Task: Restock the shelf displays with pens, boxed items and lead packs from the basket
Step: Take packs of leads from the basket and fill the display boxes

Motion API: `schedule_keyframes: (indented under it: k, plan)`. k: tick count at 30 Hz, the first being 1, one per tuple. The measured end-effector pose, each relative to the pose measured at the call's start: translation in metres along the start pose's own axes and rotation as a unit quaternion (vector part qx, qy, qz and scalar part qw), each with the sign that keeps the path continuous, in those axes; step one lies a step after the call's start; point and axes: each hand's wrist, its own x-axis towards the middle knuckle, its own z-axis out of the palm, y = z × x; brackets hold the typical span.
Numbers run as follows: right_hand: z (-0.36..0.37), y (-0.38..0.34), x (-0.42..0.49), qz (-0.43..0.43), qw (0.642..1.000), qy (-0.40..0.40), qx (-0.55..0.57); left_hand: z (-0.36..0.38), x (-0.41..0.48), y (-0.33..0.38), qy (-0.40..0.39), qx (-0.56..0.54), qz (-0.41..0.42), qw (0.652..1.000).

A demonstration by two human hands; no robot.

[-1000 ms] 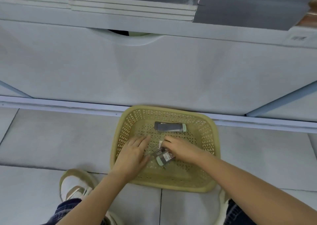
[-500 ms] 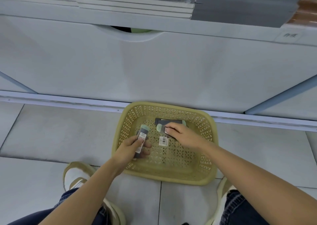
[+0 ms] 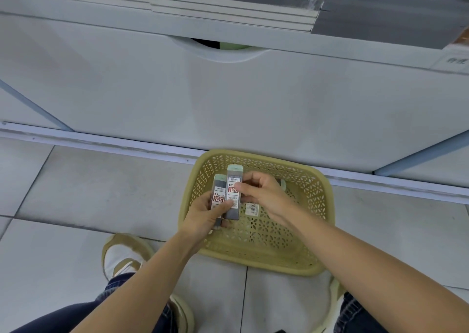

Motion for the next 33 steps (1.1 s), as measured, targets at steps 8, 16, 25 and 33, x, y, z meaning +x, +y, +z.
schedule_keyframes:
  k: [8,16,25,33]
  plan:
    - [0.024,-0.003,0.004,-0.008,0.999,-0.023,-0.041,-0.017,0.001,0.004,0.001,0.042,0.039,0.998]
    - [0.018,0.019,0.031,-0.002,0.942,0.005,-0.336,-0.068,0.007,0.021,0.096,-0.017,0.081,0.992]
    - [0.038,0.077,0.04,-0.076,0.781,-0.025,-0.62,-0.072,0.008,0.004,0.074,0.052,0.078,0.993]
    - [-0.009,0.055,0.033,-0.015,0.85,-0.108,-0.515,-0.063,0.02,0.007,0.12,0.094,0.07,0.986]
